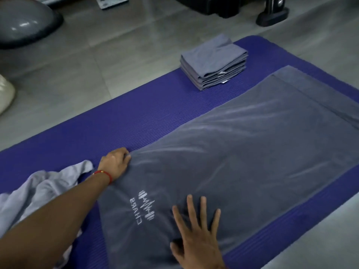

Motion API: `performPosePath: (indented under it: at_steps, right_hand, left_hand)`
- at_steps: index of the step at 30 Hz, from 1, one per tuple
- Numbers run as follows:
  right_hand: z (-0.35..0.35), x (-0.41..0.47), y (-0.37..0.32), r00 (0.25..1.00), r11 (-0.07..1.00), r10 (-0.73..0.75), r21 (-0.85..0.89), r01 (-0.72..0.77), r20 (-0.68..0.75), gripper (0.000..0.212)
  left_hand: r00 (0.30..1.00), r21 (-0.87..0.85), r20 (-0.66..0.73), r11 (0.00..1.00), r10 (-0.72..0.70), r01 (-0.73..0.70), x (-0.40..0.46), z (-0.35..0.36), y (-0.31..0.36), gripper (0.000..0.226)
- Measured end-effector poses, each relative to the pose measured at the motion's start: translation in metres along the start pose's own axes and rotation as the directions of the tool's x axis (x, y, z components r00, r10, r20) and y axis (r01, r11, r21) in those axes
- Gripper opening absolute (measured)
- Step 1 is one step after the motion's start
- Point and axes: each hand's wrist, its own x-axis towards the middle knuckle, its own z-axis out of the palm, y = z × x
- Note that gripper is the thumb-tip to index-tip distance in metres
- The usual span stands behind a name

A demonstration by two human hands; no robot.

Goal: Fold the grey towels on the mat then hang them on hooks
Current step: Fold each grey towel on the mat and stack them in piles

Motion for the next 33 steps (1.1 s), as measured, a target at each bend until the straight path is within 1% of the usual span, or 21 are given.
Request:
performPosePath:
  at_steps: [2, 5, 8, 10, 14, 16, 17, 19, 20, 22, 23, 24, 25, 27, 28, 30, 33]
  right_hand:
    - [0.006, -0.01, -0.018, 0.992, 0.993, -0.116, 0.025, 0.114, 0.054, 0.103]
    - [0.014, -0.021, -0.039, 0.956, 0.963, -0.269, 0.054, 0.265, 0.115, 0.089]
    - [0.018, -0.029, -0.051, 0.926, 0.936, -0.352, 0.052, 0.348, 0.138, 0.083]
    - [0.019, -0.033, -0.054, 0.903, 0.915, -0.404, 0.053, 0.401, 0.142, 0.08]
    - [0.023, -0.037, -0.069, 0.855, 0.873, -0.484, 0.046, 0.485, 0.184, 0.077]
    - [0.028, -0.036, -0.081, 0.834, 0.857, -0.512, 0.061, 0.511, 0.203, 0.075]
    - [0.03, -0.035, -0.086, 0.827, 0.851, -0.524, 0.074, 0.521, 0.203, 0.072]
    - [0.034, -0.034, -0.094, 0.824, 0.838, -0.545, 0.062, 0.542, 0.156, 0.059]
    - [0.037, -0.033, -0.096, 0.82, 0.826, -0.563, 0.049, 0.561, 0.101, 0.048]
    - [0.044, -0.029, -0.099, 0.805, 0.799, -0.588, 0.096, 0.593, -0.076, 0.026]
    - [0.045, -0.027, -0.098, 0.807, 0.791, -0.572, 0.16, 0.59, -0.149, 0.021]
    - [0.041, -0.024, -0.096, 0.824, 0.788, -0.537, 0.241, 0.567, -0.181, 0.021]
    - [0.032, -0.02, -0.092, 0.853, 0.787, -0.489, 0.329, 0.522, -0.183, 0.023]
    - [0.0, -0.008, -0.077, 0.922, 0.795, -0.364, 0.471, 0.382, -0.133, 0.024]
    - [-0.019, 0.0, -0.065, 0.946, 0.807, -0.314, 0.503, 0.308, -0.076, 0.024]
    - [-0.054, 0.016, -0.032, 0.971, 0.843, -0.241, 0.497, 0.208, 0.002, 0.027]
    - [-0.109, 0.039, 0.025, 0.993, 0.902, -0.111, 0.425, 0.08, 0.05, 0.035]
  left_hand:
    - [0.998, 0.052, 0.016, 0.997, -0.058, 0.057, 0.003, -0.012, -0.008, 0.021]
    - [0.995, 0.136, 0.015, 0.986, -0.103, 0.1, 0.011, -0.029, -0.006, 0.026]
    - [0.981, 0.119, 0.103, 0.982, -0.162, 0.15, 0.007, -0.029, -0.002, 0.035]
    - [0.976, 0.145, 0.146, 0.979, -0.161, 0.14, -0.006, -0.028, -0.009, 0.038]
    - [0.972, 0.134, 0.155, 0.979, -0.176, 0.156, -0.031, -0.037, -0.045, 0.041]
    - [0.972, 0.096, 0.189, 0.988, -0.139, 0.123, -0.039, -0.046, -0.059, 0.032]
    - [0.974, 0.042, 0.201, 0.994, -0.104, 0.097, -0.043, -0.05, -0.063, 0.026]
    - [0.981, -0.077, 0.188, 0.995, -0.048, 0.064, -0.049, -0.057, -0.069, 0.025]
    - [0.987, -0.123, 0.155, 0.991, -0.04, 0.059, -0.05, -0.061, -0.071, 0.029]
    - [0.993, -0.242, 0.093, 0.966, -0.066, 0.087, -0.05, -0.068, -0.077, 0.034]
    - [0.993, -0.332, 0.085, 0.937, -0.088, 0.111, -0.05, -0.072, -0.077, 0.035]
    - [0.991, -0.433, 0.095, 0.893, -0.093, 0.125, -0.052, -0.077, -0.076, 0.036]
    - [0.99, -0.529, 0.117, 0.838, -0.084, 0.133, -0.055, -0.081, -0.073, 0.036]
    - [0.988, -0.66, 0.144, 0.74, -0.047, 0.132, -0.059, -0.09, -0.067, 0.031]
    - [0.987, -0.703, 0.157, 0.7, -0.025, 0.13, -0.058, -0.091, -0.067, 0.026]
    - [0.979, -0.758, 0.206, 0.633, 0.005, 0.156, -0.052, -0.094, -0.063, 0.021]
    - [0.974, -0.803, 0.226, 0.571, 0.03, 0.169, -0.039, -0.099, -0.043, 0.025]
